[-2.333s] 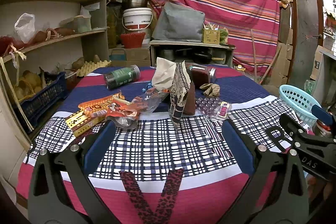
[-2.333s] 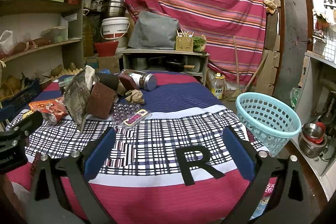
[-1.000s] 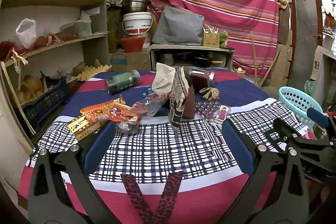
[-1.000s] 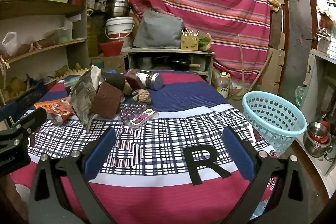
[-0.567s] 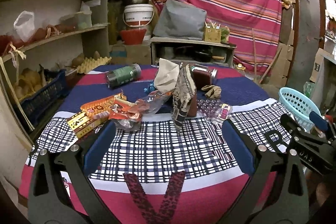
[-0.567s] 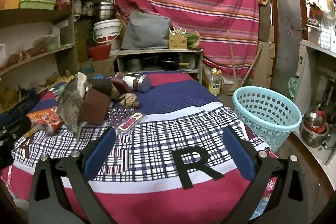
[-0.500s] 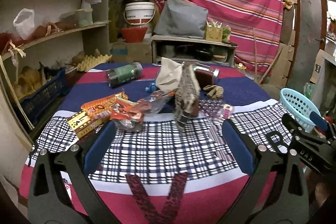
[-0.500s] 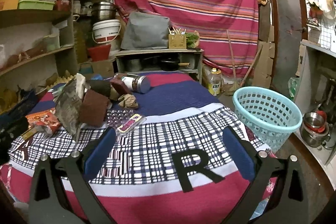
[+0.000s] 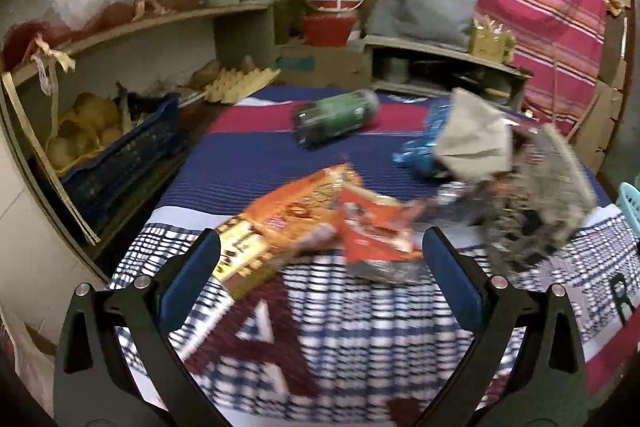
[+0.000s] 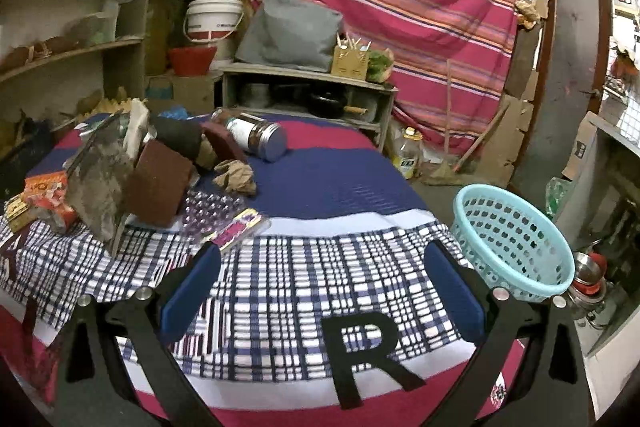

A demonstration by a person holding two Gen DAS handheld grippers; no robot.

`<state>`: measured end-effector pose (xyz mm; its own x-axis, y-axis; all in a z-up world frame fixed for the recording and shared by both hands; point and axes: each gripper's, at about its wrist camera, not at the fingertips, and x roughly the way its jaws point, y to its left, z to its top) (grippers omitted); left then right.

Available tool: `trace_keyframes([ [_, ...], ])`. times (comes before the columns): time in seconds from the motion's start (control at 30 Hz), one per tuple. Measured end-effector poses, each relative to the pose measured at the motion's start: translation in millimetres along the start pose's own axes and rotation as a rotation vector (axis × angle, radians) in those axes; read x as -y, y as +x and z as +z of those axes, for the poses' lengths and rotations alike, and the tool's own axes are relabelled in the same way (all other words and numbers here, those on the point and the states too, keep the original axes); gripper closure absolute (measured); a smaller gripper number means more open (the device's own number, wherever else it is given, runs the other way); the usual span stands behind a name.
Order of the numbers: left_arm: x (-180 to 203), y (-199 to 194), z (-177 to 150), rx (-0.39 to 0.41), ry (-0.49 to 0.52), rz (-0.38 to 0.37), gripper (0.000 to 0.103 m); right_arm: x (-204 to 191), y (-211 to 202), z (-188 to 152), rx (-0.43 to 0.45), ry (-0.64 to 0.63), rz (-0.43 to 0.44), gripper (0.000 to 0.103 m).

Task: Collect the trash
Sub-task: 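Grasp the orange snack wrapper with the left tool while the right tool grasps the black-and-white printed bag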

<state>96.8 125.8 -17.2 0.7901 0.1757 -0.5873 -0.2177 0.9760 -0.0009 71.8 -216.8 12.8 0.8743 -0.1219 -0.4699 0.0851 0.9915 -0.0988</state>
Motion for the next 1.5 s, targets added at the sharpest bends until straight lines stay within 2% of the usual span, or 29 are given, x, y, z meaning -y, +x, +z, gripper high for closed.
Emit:
trace_keyframes([
  [0.1,-20.1,15.2,3.1,-0.024,-0.027,0.008,0.006,2.5,8.8,4.2,-0.035,0.040,0.040,0.004],
  [0.23,-35.1,27.6,5.4,-0.041,-0.036,0.008,0.006,-1.6,21.9,5.3,-0.074,0.043,0.028,0.004],
  [0.37,-42.9,41.0,9.2,-0.070,-0.010,-0.019,0.006,-6.7,29.4,5.2,-0.102,0.045,0.042,0.004],
  [0.47,-45.7,51.5,11.6,-0.098,-0.005,-0.068,0.012,-12.2,32.8,7.1,-0.104,0.045,0.034,0.004],
  [0.6,-44.1,60.3,13.7,-0.137,-0.002,-0.119,0.027,-19.0,35.2,13.8,-0.105,0.059,0.034,0.004],
  [0.67,-41.2,63.9,14.0,-0.157,0.014,-0.135,0.041,-22.7,34.1,16.1,-0.103,0.065,0.037,0.004],
  [0.73,-39.3,64.1,13.9,-0.170,0.019,-0.157,0.061,-28.6,30.5,18.6,-0.096,0.070,0.041,0.004],
  [0.83,-38.7,61.2,12.4,-0.165,0.016,-0.184,0.081,-38.6,25.2,20.2,-0.087,0.058,0.048,0.004],
  [1.0,-41.6,57.0,10.2,-0.174,-0.005,-0.194,0.098,-55.0,12.8,21.9,-0.071,0.028,0.068,0.004],
  [1.2,-43.9,38.6,10.9,-0.124,0.011,-0.171,0.100,-76.4,4.4,19.0,-0.081,-0.017,0.096,0.004],
  [1.5,-66.6,18.4,18.8,-0.071,-0.034,-0.160,0.101,-99.5,7.6,22.0,-0.125,-0.006,0.172,0.004],
])
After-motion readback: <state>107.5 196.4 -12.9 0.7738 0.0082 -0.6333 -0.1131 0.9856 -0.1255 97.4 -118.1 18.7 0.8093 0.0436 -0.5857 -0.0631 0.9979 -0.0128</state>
